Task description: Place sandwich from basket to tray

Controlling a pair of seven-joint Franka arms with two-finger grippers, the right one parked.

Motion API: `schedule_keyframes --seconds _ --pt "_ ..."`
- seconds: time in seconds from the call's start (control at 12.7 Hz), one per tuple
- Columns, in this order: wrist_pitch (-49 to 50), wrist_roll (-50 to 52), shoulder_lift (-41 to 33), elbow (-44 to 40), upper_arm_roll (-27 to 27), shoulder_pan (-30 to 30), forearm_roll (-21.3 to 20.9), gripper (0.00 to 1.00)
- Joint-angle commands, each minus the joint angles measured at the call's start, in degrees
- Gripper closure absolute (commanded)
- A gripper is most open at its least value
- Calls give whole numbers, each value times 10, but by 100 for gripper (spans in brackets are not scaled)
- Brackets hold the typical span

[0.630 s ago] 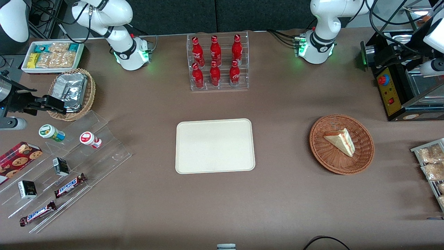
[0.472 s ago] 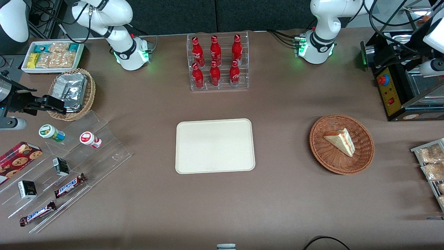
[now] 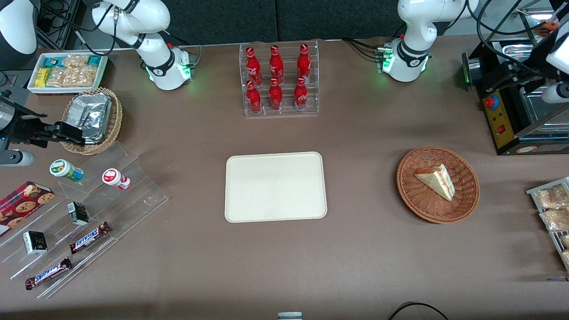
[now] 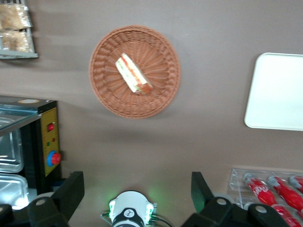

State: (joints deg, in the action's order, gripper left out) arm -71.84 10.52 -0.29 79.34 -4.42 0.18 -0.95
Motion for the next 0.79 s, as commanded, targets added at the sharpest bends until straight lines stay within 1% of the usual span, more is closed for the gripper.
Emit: schedule_keyframes --seconds 0.0,0.16,0.47,0.71 --pt "-7 54 18 23 -8 11 -33 0" --pt "-73 147 14 97 0 11 -34 0" --pt "-259 336 11 242 0 11 -34 0" --pt "-403 416 5 354 0 16 -41 0"
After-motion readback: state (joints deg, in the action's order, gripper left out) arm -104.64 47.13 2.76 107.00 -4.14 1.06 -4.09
